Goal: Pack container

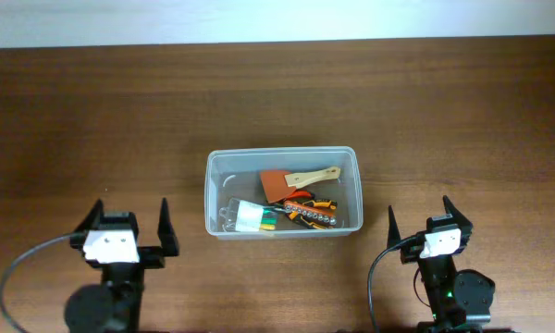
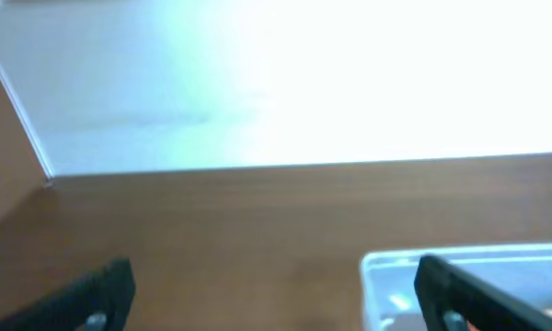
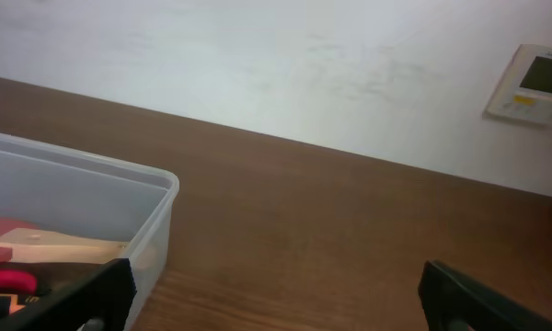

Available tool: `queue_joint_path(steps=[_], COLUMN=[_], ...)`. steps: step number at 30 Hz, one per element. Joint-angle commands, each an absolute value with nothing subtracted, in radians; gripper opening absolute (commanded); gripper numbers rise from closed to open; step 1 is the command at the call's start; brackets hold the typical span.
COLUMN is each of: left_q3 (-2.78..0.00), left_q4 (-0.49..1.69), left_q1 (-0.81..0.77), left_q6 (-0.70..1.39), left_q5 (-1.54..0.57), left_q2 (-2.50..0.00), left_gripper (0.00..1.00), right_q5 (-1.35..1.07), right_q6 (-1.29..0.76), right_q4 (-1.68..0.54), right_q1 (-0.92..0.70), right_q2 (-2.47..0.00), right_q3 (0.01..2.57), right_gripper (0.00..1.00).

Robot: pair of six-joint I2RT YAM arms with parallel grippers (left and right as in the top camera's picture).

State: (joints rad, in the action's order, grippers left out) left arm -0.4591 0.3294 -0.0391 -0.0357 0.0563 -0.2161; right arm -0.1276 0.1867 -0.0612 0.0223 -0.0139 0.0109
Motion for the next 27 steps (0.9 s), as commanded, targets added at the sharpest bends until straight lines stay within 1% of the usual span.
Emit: queue_joint_path(steps=[1,4,8,10,14,17,21,23,27], left_q3=[-0.302,-0.202,-0.11,-0.069,-0.018,-0.008,-0.008,-0.008,-0.008], left_q4=[0.213,0.081,-0.071,-0.105,-0.104,-0.041,0.02,0.085,0.083], left_q1=[-0.043,-0.043,-0.043,-0.043,-0.043,-0.041,-0.025,-0.016,-0.012], left_q6=[0.1,0.147,0.146,0.146,0.146,0.145,0.145,0.145,0.106], left_q5=[-0.015,-0.014,-0.007,0.015,0.026,0.033,0.034,0.033,0.022], left_q2=[-0.149,-0.143,-0.143,-0.132,-0.059,-0.003,-0.005,-0.005,-0.005], left_gripper=[0.99,0.99,0.99,0.99,0.99,0.99,0.99,0.99,0.99], right_q5=[-0.119,-0.119,-0.119,-0.119,-0.119,-0.119,-0.119,-0.119,-0.119], right_q6=[0.186,0.186,0.186,0.186,0.186,0.186,0.186,0.186,0.186], right_q4=[-0.068,-0.068,-0.068,-0.068,-0.068,-0.068,-0.068,-0.068,-0.068], right_q1=[0.013,0.013,0.013,0.013,0.013,0.013,0.013,0.013,0.013], right_q2=[-0.003,-0.003,-0.003,-0.003,-0.003,-0.003,-0.003,-0.003,-0.003], right_q3=[0.006,0.006,0.006,0.006,0.006,0.006,0.006,0.006,0.006], right_gripper=[1.0,0.99,0.98,0.99,0.99,0.99,0.99,0.99,0.99])
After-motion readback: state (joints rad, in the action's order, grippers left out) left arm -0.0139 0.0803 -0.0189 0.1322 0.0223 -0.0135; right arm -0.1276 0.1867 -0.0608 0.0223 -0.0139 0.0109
